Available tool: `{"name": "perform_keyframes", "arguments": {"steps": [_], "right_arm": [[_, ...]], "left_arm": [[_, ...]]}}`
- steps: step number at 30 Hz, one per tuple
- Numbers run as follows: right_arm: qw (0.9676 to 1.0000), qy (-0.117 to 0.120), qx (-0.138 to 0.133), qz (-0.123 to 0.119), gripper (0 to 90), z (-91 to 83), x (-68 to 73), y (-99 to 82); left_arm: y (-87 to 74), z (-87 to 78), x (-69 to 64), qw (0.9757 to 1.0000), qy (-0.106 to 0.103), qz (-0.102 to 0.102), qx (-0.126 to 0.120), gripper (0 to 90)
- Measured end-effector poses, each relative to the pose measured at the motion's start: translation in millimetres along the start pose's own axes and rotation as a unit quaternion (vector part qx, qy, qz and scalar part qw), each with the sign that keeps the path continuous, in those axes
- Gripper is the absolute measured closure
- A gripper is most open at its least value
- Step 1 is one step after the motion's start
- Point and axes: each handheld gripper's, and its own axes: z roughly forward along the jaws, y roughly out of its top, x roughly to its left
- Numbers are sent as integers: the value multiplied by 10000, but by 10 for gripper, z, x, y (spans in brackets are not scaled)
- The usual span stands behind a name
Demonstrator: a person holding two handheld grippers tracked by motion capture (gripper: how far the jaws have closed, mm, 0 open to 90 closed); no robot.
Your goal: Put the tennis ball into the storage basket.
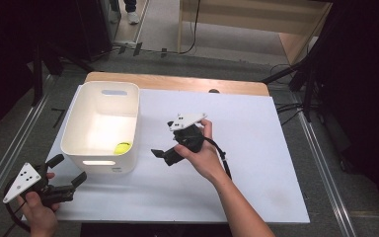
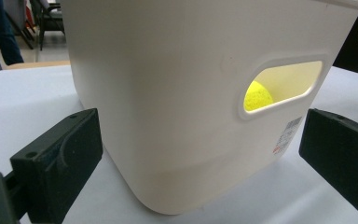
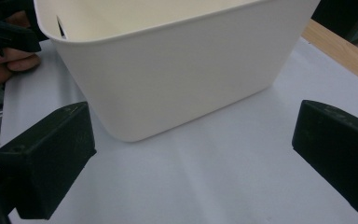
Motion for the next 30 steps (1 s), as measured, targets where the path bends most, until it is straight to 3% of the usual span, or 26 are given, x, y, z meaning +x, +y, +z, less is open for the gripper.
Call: {"name": "perform_keyframes", "arguments": {"steps": [11,30], "right_arm": [[9998,-75,-158,98,0,-102,-30,-204],[9980,-405,-265,414,0,-401,-142,-655]], "left_arm": [[-2,2,-2,10000,12,-13,-2,0],[-5,6,-7,10000,10,-10,-7,0]]}}
